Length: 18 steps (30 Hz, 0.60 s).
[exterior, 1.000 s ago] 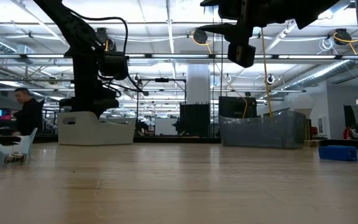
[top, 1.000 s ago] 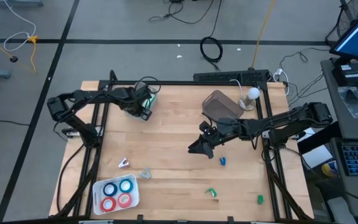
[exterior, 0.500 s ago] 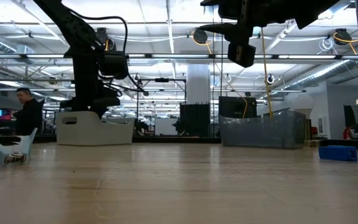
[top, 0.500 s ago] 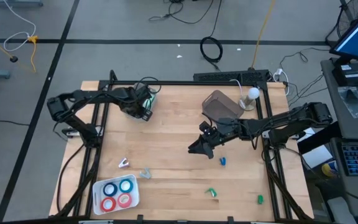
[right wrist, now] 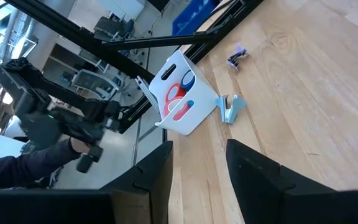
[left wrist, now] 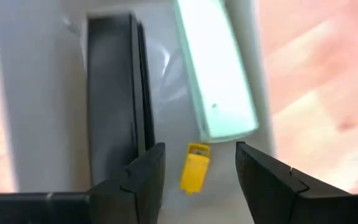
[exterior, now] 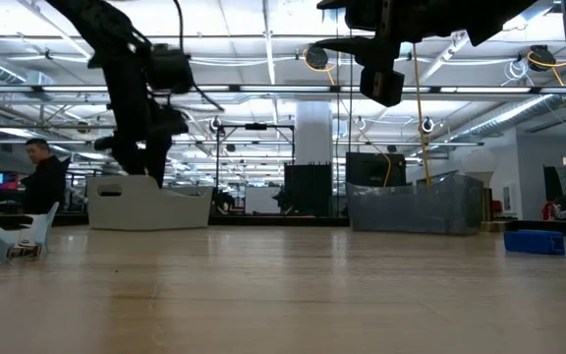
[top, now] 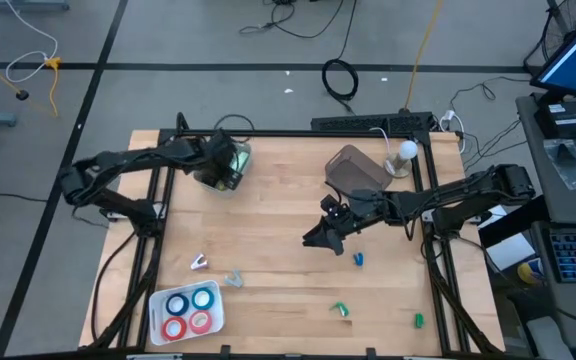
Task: Pick and place Stapler, Stapler remover, tape
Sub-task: Put the blue stapler into the gray bin
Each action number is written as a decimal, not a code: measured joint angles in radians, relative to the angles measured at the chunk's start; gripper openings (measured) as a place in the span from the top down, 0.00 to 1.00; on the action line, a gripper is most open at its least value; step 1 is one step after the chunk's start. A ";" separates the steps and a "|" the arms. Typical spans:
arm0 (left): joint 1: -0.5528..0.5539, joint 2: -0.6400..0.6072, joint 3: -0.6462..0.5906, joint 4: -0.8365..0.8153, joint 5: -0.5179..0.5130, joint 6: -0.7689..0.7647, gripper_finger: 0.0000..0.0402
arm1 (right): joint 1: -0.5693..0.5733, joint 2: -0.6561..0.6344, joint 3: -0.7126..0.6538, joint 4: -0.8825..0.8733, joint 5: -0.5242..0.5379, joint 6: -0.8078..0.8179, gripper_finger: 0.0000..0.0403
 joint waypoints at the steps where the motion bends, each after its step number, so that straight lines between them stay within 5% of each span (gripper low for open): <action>1: 0.000 -0.031 0.000 0.000 0.001 -0.007 0.52 | 0.000 0.000 0.000 0.000 -0.001 -0.001 0.65; 5: -0.004 -0.170 0.000 0.018 0.065 -0.059 0.54 | 0.000 0.000 0.000 -0.015 -0.011 -0.015 0.65; 9: -0.040 -0.295 0.000 0.102 0.195 -0.067 0.56 | 0.000 -0.001 0.000 -0.099 -0.135 -0.037 0.65; 13: -0.080 -0.394 0.000 0.209 0.287 -0.075 0.55 | 0.001 -0.001 0.000 -0.333 -0.298 -0.021 0.65; 18: -0.133 -0.475 0.000 0.310 0.381 -0.053 0.56 | 0.001 -0.009 0.000 -0.664 -0.372 0.000 0.65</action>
